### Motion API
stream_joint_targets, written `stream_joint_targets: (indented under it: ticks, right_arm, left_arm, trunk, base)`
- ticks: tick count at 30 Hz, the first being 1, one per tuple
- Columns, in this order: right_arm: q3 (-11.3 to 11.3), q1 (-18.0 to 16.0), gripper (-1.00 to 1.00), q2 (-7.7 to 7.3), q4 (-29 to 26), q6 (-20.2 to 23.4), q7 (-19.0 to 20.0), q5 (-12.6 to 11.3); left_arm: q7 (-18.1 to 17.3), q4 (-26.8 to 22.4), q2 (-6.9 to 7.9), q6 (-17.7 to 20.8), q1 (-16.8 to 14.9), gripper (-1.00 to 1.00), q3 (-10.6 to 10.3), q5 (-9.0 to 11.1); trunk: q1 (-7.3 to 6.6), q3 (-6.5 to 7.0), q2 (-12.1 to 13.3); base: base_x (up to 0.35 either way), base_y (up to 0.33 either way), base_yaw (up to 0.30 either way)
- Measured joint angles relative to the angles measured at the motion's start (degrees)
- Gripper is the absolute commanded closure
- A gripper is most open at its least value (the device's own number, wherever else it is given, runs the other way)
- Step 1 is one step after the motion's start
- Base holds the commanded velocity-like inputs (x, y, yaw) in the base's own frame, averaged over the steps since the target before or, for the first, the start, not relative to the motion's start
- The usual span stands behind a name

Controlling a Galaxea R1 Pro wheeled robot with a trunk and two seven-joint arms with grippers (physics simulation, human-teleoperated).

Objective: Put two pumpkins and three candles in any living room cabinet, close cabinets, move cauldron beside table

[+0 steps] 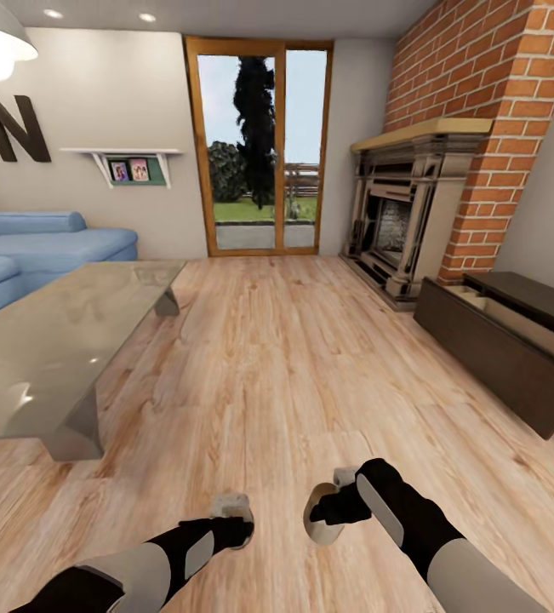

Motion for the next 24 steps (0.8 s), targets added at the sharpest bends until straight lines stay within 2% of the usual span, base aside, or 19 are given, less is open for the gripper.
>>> stream_joint_targets:
  ticks: [11, 24]
  right_arm:
    - [-0.03, 0.0, 1.0, 0.0, 0.0, 0.0, 0.0, 0.0]
    - [0.0, 0.0, 1.0, 0.0, 0.0, -0.01, 0.0, -0.03]
  left_arm:
    - [0.0, 0.01, -0.04, 0.0, 0.0, 1.0, -0.05, 0.01]
    - [0.0, -0.01, -0.05, -0.03, 0.0, 1.0, 0.0, 0.01]
  trunk:
    - [-0.28, 1.52, 0.15]
    - [-0.62, 3.25, 0.32]
  base:
    - [0.0, 0.0, -0.163]
    - [0.0, 0.0, -0.079]
